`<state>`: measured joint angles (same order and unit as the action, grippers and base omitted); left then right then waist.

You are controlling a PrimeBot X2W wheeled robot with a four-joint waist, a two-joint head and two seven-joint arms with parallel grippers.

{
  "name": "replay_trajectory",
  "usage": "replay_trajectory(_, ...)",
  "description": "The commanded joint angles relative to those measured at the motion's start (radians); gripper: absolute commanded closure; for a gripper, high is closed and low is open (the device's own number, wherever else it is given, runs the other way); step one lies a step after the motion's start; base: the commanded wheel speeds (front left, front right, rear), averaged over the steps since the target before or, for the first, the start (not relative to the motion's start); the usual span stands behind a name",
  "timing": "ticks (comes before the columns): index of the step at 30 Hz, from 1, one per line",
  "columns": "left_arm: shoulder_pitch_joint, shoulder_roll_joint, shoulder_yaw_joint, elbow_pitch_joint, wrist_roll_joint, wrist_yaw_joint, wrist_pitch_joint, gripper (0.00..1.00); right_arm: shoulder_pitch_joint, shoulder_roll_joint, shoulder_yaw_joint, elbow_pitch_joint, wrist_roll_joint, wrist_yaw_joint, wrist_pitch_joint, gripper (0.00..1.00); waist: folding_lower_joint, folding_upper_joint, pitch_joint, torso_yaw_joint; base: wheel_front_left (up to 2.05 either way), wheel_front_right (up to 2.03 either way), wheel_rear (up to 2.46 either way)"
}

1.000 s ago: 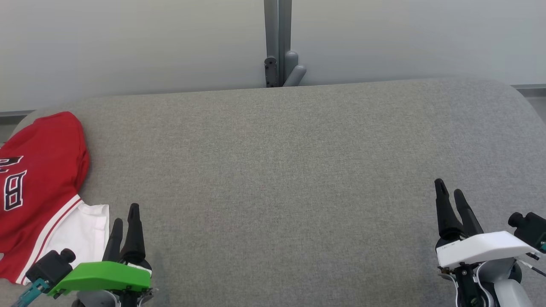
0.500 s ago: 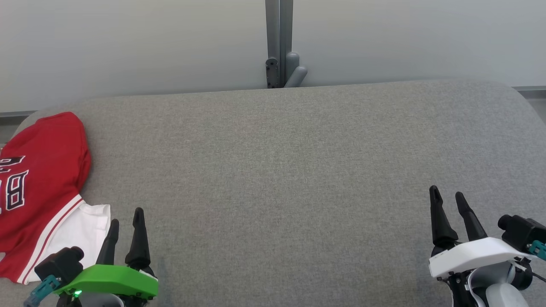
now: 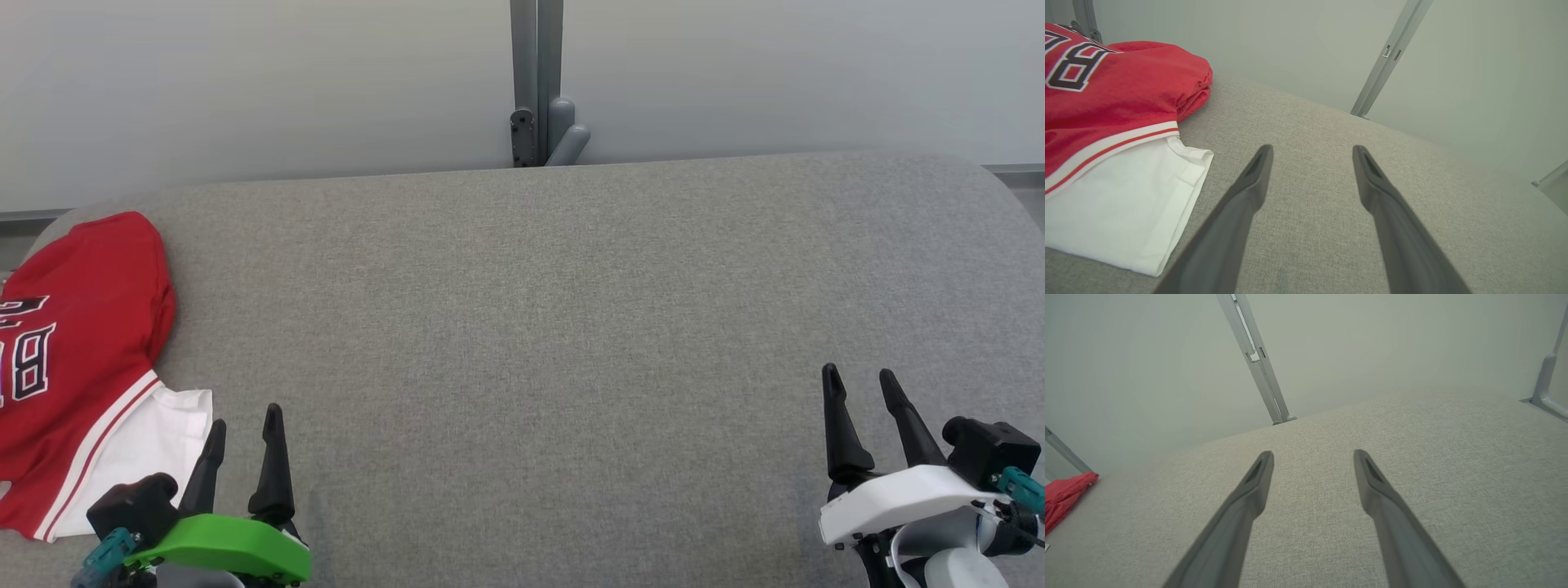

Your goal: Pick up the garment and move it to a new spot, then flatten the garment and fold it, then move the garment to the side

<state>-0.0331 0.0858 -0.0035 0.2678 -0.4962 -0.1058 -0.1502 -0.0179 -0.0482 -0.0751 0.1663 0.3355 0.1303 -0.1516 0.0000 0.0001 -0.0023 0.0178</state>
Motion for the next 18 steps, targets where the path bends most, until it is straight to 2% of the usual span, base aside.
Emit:
replay_trajectory(1, 0.0, 0.013, -0.002, -0.007, 0.025, 0.002, -0.008, 0.0, 0.004, -0.008, -0.002, -0.006, -0.03, 0.0, -0.009, 0.0, 0.0, -0.0001, 0.0, 0.0, 0.0, 0.0, 0.0)
replay_trajectory(18, 0.018, 0.02, -0.014, -0.011, 0.207, 0.001, -0.051, 0.0, 0.028, -0.009, 0.004, -0.011, -0.202, 0.0, -0.051, 0.0, 0.0, -0.0001, 0.003, 0.006, 0.0, 0.0, 0.0)
